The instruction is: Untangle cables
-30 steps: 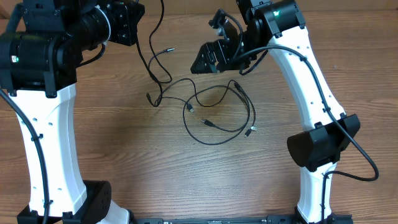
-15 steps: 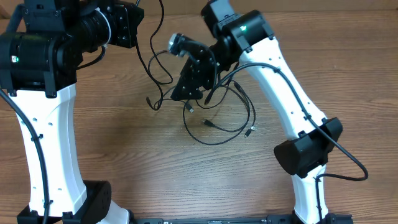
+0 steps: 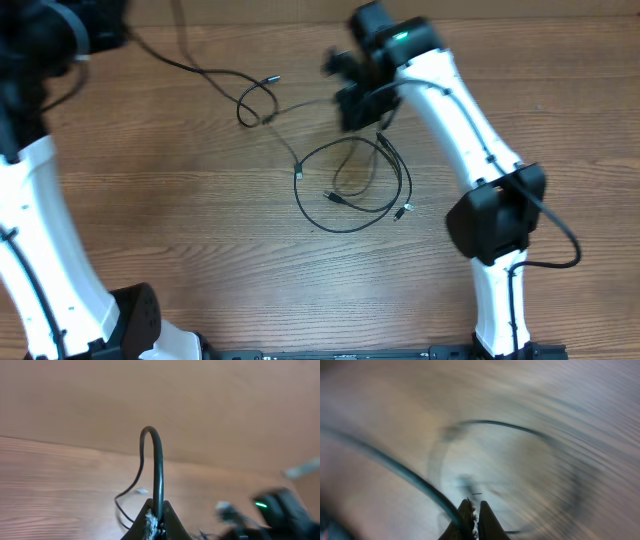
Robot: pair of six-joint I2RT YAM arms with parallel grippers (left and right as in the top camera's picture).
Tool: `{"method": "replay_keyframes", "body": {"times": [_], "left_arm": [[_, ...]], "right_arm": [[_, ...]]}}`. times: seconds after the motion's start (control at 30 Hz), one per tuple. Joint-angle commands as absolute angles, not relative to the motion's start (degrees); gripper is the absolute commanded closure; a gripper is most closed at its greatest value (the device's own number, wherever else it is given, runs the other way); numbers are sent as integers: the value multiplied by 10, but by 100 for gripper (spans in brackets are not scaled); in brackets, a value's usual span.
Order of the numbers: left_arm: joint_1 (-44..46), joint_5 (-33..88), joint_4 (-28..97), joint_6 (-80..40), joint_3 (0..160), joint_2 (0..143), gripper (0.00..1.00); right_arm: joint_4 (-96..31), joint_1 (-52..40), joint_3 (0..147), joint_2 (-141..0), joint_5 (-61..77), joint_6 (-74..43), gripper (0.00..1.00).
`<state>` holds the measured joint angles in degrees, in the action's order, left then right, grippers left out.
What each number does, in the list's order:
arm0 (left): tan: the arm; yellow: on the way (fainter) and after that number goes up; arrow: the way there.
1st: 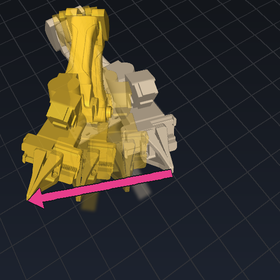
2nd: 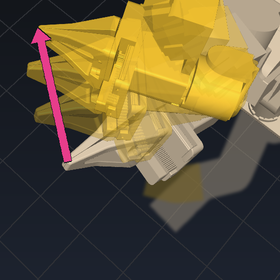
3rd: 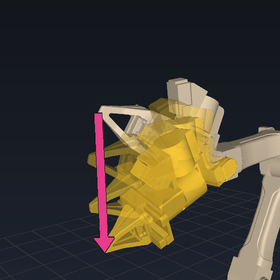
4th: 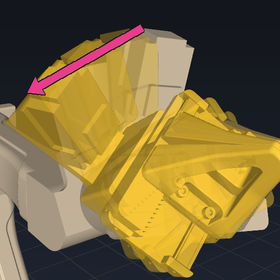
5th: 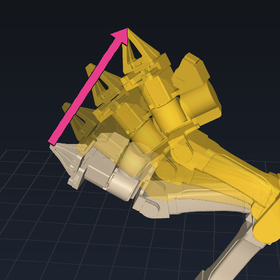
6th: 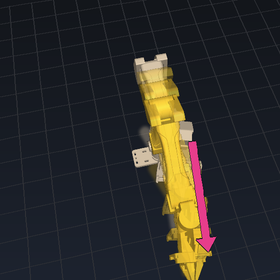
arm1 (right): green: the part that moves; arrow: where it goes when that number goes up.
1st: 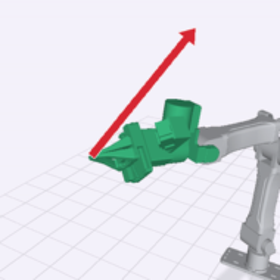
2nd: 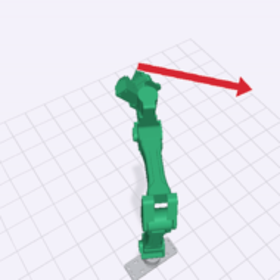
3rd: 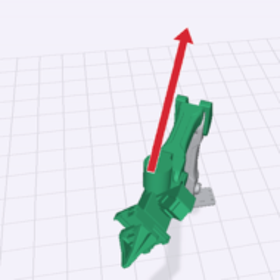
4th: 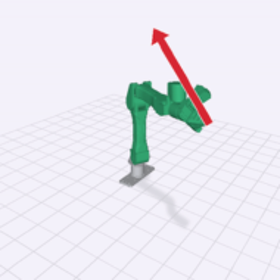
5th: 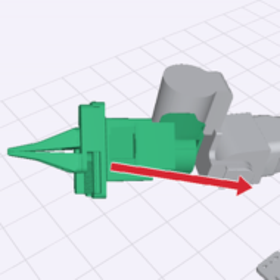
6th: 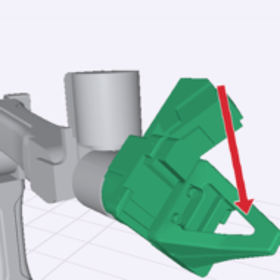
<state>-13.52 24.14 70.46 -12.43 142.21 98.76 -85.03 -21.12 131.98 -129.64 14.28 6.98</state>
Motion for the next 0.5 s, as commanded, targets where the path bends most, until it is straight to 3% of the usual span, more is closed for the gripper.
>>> {"method": "replay_keyframes", "body": {"times": [0.0,0.3,0.33,0.37,0.4,0.43,0.47], "left_arm": [[-202,238,697,-142,1461,941,96],[-314,238,670,-144,1465,897,96],[-318,240,662,-146,1465,895,96],[-320,239,655,-146,1465,894,96],[-320,233,645,-146,1465,894,96],[-320,224,640,-146,1465,896,96],[-320,200,639,-146,1465,898,96]], "right_arm": [[-849,-139,1324,-1290,16,-107,96],[-854,-76,1324,-1291,16,-137,92],[-854,-77,1324,-1291,16,-137,85],[-855,-78,1324,-1291,16,-137,71],[-856,-79,1324,-1291,16,-138,34],[-857,-79,1324,-1291,16,-145,12],[-858,-79,1324,-1291,16,-155,0]]}}
